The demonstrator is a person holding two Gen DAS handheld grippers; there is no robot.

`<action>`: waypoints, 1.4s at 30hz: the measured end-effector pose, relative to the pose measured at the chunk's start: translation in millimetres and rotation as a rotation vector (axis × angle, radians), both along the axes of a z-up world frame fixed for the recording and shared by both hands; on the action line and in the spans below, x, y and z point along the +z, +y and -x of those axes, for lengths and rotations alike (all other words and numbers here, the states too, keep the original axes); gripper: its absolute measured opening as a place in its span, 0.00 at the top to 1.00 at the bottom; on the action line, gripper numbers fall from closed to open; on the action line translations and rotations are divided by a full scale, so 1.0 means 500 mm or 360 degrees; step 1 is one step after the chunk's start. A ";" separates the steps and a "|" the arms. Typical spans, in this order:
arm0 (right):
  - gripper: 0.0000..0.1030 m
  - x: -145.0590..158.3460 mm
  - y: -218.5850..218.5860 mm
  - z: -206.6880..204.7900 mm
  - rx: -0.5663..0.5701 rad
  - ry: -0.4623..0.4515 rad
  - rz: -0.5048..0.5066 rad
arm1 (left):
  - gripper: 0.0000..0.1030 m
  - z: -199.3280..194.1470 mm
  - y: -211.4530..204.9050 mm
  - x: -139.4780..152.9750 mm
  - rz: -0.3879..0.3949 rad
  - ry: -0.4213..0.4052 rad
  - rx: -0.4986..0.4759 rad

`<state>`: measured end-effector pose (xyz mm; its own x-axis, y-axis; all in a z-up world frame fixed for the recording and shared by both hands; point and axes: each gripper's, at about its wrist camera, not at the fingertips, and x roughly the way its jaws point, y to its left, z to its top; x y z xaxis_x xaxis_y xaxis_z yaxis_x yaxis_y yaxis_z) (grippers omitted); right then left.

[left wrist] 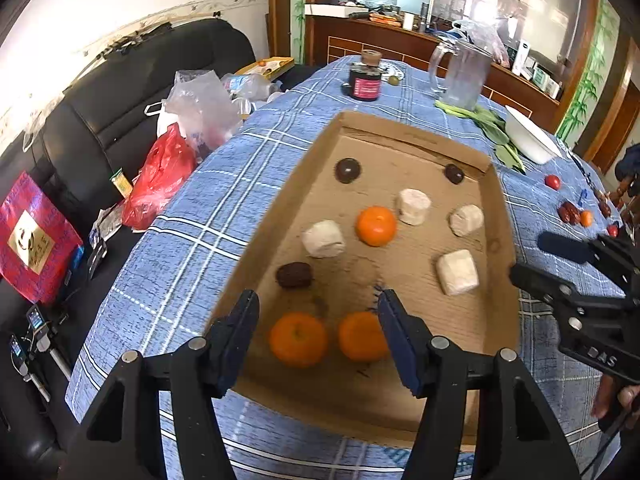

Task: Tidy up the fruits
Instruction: 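Open both tools to drop the tan cake and date into the tray, then grasp a tangerine with the right tool while the left tool grasps a red date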

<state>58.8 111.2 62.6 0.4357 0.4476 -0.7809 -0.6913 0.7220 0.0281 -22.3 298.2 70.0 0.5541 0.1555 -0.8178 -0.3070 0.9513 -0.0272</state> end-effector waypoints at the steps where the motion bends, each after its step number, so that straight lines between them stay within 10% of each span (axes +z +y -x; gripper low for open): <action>1: 0.42 -0.002 -0.027 0.006 -0.0035 0.0014 -0.0012 | 0.40 -0.002 -0.009 0.000 0.0005 0.0002 -0.0009; 20: 0.42 -0.030 -0.527 -0.196 -0.0720 0.0031 -0.0018 | 0.34 -0.144 -0.343 -0.013 0.0004 0.0095 -0.0436; 29: 0.48 -0.086 -0.536 -0.325 -0.0589 0.0033 0.0034 | 0.34 -0.238 -0.449 -0.040 -0.0047 0.0162 -0.0558; 31: 0.68 -0.094 -0.527 -0.328 -0.0549 0.0013 0.0070 | 0.34 -0.264 -0.467 -0.043 -0.0042 0.0165 -0.0577; 42: 0.70 -0.072 -0.585 -0.259 -0.0551 0.0029 -0.0097 | 0.34 -0.446 -0.594 -0.080 0.0089 0.0141 -0.0688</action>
<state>188.5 -181.4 26.4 0.5561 0.3216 -0.7664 -0.4049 0.9101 0.0881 200.4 1.1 30.1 0.4859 -0.1212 -0.8655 0.1151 0.9906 -0.0740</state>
